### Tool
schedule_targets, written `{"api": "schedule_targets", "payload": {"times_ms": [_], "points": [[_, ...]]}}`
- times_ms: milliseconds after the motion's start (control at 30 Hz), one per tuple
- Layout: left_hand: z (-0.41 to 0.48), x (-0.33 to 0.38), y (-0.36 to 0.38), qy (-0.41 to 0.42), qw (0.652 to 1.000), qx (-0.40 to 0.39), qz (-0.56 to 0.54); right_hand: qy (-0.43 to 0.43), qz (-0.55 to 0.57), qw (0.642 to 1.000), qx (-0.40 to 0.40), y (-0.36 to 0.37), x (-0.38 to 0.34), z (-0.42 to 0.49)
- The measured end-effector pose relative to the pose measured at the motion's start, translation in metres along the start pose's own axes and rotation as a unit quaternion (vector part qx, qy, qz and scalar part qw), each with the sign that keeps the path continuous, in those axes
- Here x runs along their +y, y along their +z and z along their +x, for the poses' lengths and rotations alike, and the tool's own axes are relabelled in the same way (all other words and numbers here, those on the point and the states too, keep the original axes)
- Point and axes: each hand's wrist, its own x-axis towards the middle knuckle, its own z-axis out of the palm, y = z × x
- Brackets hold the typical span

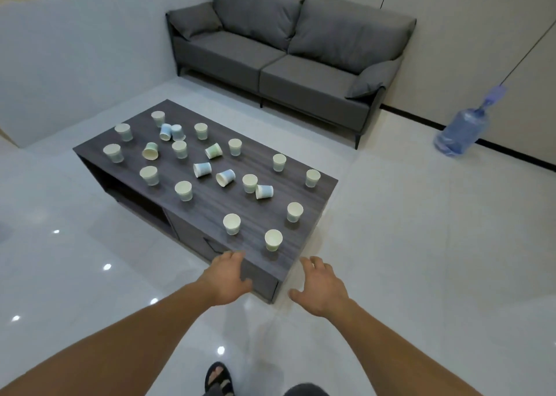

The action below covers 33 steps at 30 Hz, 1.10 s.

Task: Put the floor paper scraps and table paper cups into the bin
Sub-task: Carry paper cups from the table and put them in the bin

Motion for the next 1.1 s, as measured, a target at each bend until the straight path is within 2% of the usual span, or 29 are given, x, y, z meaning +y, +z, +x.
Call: {"api": "schedule_targets", "payload": {"times_ms": [233, 433, 700, 900, 1000, 1100], "points": [[0.097, 0.008, -0.042, -0.011, 1.0, 0.009, 0.006, -0.043, 0.012, 0.999, -0.011, -0.029, -0.018, 0.099], [0.174, 0.012, -0.035, -0.085, 0.996, 0.015, -0.031, -0.09, 0.006, 0.994, -0.066, -0.035, -0.002, 0.203], [0.245, -0.016, 0.036, -0.195, 0.973, -0.008, -0.119, -0.172, -0.092, 0.971, -0.14, 0.022, 0.022, 0.336], [0.258, -0.051, 0.1, -0.245, 0.955, -0.066, -0.152, -0.214, -0.144, 0.95, -0.175, 0.094, 0.025, 0.378], [0.267, -0.061, 0.118, -0.241, 0.954, -0.062, -0.17, -0.229, -0.128, 0.95, -0.169, 0.114, 0.027, 0.386], [0.28, -0.062, 0.127, -0.218, 0.952, -0.035, -0.211, -0.191, -0.042, 0.965, -0.174, 0.115, 0.025, 0.392]]}}
